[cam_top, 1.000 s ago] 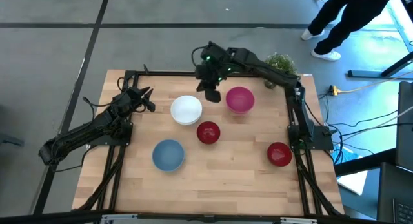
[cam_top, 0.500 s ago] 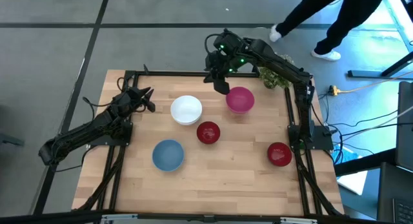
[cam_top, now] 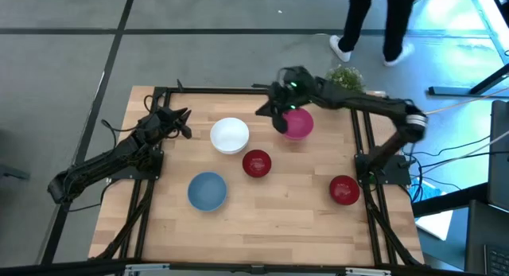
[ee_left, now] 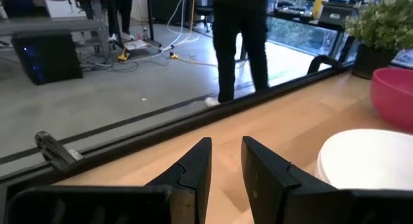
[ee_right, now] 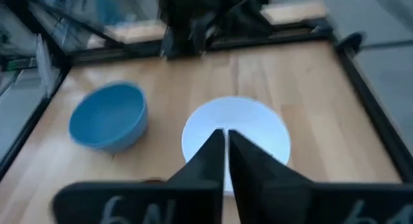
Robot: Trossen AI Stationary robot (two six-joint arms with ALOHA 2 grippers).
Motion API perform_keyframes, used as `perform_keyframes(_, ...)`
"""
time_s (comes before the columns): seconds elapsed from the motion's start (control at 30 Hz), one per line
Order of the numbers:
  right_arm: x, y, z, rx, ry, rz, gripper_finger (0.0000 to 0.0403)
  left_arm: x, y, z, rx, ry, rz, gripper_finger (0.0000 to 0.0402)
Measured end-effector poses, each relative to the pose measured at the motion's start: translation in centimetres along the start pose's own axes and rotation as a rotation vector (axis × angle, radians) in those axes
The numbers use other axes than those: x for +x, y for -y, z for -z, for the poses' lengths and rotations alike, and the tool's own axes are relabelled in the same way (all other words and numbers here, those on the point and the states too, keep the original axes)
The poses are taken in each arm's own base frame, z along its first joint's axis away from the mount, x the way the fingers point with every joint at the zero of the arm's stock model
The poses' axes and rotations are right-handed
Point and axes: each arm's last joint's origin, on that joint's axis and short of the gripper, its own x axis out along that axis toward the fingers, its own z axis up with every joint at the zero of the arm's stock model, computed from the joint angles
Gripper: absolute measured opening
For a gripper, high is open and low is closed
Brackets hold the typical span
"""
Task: Nest bowls inside each other
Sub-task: Stack the blue bowl into the white bowl
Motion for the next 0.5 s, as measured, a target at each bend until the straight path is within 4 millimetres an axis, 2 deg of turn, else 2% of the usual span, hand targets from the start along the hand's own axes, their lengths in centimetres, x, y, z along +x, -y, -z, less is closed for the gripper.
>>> perform_keyframes(0.17, -2.8, -1.9, 3.9, 0.042, 0.072, 0.064, 0.0032, 0.0, 0.1, -0.5, -0.013, 0.054, 0.018, 0.0080)
perform_keyframes(0.37, -5.0, -4.0, 8.0, 0.065, 0.108, 0.044, 0.0033, -0.2, 0.8, -1.8, -0.029, 0.163, 0.240, 0.0080)
perform_keyframes(0.5, -6.1, -5.0, 10.6, 0.070, 0.224, 0.033, 0.0033, -0.4, 1.1, -2.1, -0.073, 0.180, 0.328, 0.0080)
